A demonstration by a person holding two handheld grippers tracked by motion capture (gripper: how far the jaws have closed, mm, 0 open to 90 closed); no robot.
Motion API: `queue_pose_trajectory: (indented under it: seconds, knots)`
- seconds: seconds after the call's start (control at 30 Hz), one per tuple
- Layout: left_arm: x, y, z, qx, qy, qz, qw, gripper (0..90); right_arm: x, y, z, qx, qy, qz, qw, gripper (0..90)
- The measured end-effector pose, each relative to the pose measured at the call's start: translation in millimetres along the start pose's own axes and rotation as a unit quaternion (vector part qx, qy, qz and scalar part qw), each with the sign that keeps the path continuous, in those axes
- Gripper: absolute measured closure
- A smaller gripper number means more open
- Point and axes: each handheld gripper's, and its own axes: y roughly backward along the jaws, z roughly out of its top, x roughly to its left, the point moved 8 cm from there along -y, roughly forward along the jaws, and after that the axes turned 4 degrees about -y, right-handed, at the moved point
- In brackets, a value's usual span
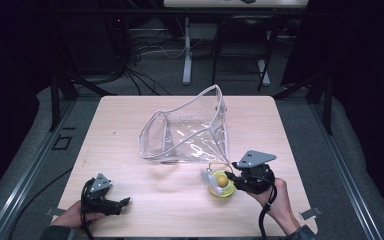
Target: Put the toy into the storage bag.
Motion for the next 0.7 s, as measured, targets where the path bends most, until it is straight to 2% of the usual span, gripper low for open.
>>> queue_pose_trajectory:
  seconds: [0.17,0.2,0.3,0.7]
  knots:
    - [0.0,-0.1,0.1,0.000,0.000,0.000,1.0000,0.0,2.4,2.3,3.6,-0.014,0.010,-0.005,0.9998,70.1]
    - [0.0,-0.1,0.1,0.000,0.000,0.000,1.0000,0.0,3.2,4.3,4.6,-0.017,0.013,-0.005,0.9998,77.7]
    - [0.0,0.0,0.0,0.000,0.000,0.000,1.0000,0.0,4.9,5.1,4.8,-0.020,0.019,0.001,0.9996,85.1]
    - [0.0,-0.1,0.1,0.000,0.000,0.000,1.0000,0.0,4.2,2.5,9.0,-0.011,0.019,-0.004,0.9998,88.1]
